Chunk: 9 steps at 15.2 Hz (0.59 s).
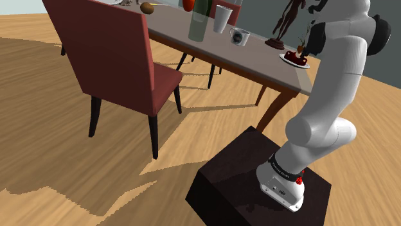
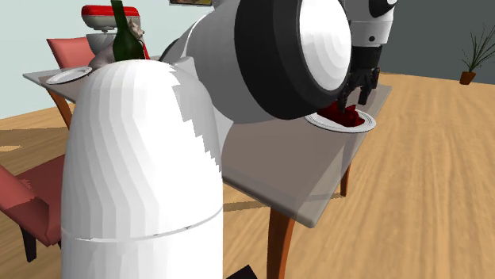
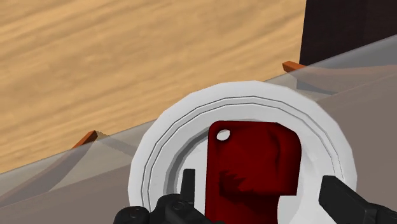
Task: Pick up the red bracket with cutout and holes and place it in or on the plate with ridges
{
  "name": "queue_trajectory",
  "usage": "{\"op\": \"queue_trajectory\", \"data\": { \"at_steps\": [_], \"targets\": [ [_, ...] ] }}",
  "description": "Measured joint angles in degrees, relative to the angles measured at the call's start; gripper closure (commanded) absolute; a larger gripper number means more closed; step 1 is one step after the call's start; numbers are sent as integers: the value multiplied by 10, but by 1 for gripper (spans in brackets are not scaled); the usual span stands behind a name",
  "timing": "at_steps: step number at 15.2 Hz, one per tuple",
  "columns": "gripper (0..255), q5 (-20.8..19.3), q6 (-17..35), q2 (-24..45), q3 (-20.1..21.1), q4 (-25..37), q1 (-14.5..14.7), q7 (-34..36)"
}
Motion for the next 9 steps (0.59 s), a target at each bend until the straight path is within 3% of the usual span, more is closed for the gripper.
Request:
{"op": "queue_trajectory", "data": {
  "at_steps": [3, 9],
  "targets": [
    [0, 18, -60, 26, 7, 88, -37, 1],
    [0, 17, -70, 24, 7, 97, -38, 3]
  ]
}}
